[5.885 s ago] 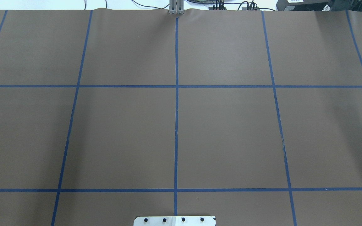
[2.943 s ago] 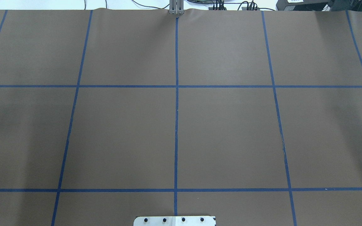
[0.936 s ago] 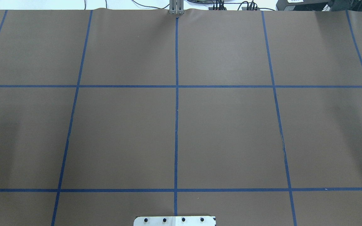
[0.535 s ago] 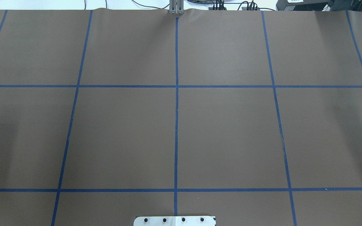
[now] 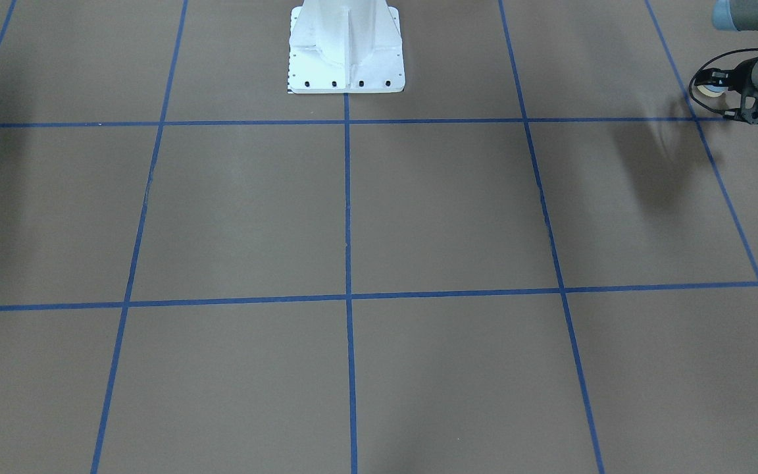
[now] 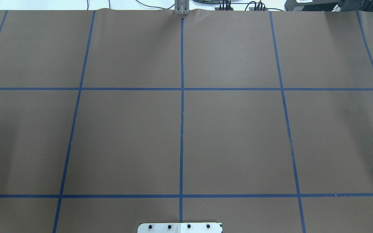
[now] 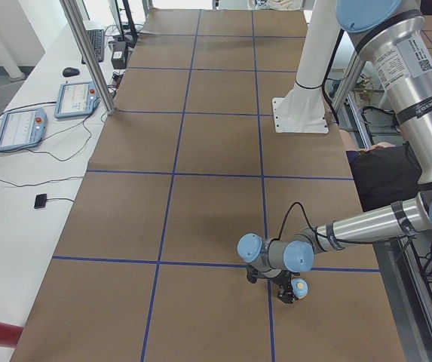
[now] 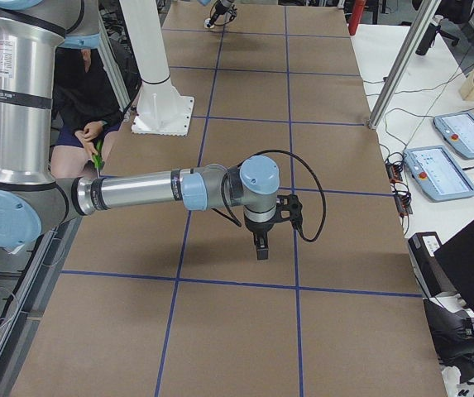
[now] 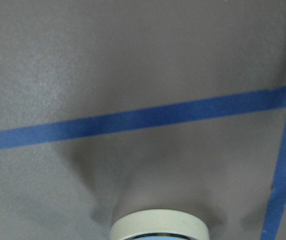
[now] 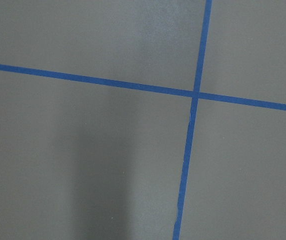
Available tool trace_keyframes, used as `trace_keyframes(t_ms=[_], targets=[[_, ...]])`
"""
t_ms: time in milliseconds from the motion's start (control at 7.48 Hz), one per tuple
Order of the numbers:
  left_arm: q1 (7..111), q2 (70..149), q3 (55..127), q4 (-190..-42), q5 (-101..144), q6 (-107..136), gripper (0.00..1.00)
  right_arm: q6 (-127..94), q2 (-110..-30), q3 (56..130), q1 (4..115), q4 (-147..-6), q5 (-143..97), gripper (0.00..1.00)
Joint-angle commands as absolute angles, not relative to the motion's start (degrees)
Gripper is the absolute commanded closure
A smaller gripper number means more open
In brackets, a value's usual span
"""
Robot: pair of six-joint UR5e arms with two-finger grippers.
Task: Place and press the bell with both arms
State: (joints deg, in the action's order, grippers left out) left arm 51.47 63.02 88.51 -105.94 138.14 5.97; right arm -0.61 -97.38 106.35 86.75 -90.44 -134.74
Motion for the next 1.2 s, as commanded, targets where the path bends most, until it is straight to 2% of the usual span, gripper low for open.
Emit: trace_keyframes(t_ms=[0,134,268,535,803,1070], targets=[[51.3,63.1,88.5,-106.2,138.2,6.0,0.42,-0.6,-97.4,106.3,86.7,-90.4,-134.7,0.00],[51.3,63.0,88.5,-106.2,138.1,6.0,0.53,-0.6,-97.4,106.3,86.7,-90.4,-134.7,0.00],[51.2,63.0,88.6,-106.3,138.1,5.8,0.59,-0.7,-97.4,106.3,86.7,-90.4,-134.8,0.00],[51.3,62.1,89.6,-108.5,138.2,5.6,0.59,-0.8,-97.3,106.3,86.7,-90.4,-134.8,0.00],[51.5,59.8,96.0,-108.0,138.3,6.1,0.61,-0.8,-97.3,106.3,86.7,-90.4,-134.8,0.00],[51.8,60.5,99.0,-107.8,138.3,6.9,0.61,-0.5,-97.3,106.3,86.7,-90.3,-134.7,0.00]])
